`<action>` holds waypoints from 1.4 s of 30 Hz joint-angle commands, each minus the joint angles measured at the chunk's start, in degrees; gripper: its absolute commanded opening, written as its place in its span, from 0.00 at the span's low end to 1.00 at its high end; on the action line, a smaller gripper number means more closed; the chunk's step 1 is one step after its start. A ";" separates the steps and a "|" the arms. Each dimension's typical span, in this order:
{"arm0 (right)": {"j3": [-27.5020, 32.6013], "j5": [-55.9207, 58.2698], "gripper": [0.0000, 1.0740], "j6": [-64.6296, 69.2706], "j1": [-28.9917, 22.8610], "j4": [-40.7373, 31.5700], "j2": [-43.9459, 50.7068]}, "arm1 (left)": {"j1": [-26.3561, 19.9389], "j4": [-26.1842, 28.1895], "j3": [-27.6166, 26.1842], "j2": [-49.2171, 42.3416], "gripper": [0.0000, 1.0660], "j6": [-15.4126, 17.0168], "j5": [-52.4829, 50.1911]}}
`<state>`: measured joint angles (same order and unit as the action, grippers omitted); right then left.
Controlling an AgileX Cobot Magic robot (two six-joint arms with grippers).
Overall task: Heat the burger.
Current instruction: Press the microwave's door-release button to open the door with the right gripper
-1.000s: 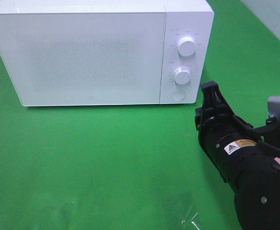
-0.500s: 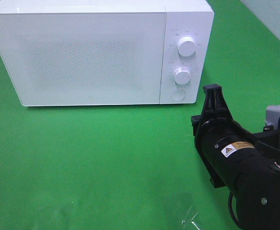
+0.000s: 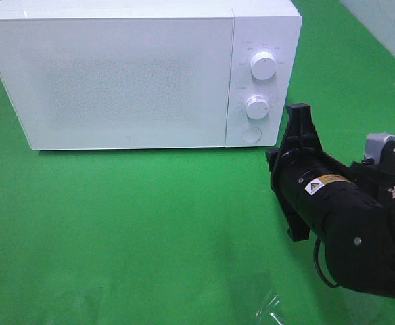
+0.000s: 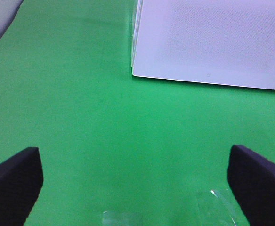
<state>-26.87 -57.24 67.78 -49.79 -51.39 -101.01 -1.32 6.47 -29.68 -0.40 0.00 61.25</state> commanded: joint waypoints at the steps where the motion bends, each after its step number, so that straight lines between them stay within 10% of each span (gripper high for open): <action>1: -2.29 1.72 0.00 2.29 2.29 2.98 -2.52 | -0.11 0.11 0.06 -0.80 0.94 -0.34 -0.06; 42: -19.88 10.08 0.00 8.42 15.93 14.50 -18.45 | -0.11 0.11 0.06 -0.80 0.94 -0.34 -0.06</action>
<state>-45.84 -47.44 76.20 -34.32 -37.64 -119.18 -1.32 6.47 -29.68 -0.40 0.00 61.25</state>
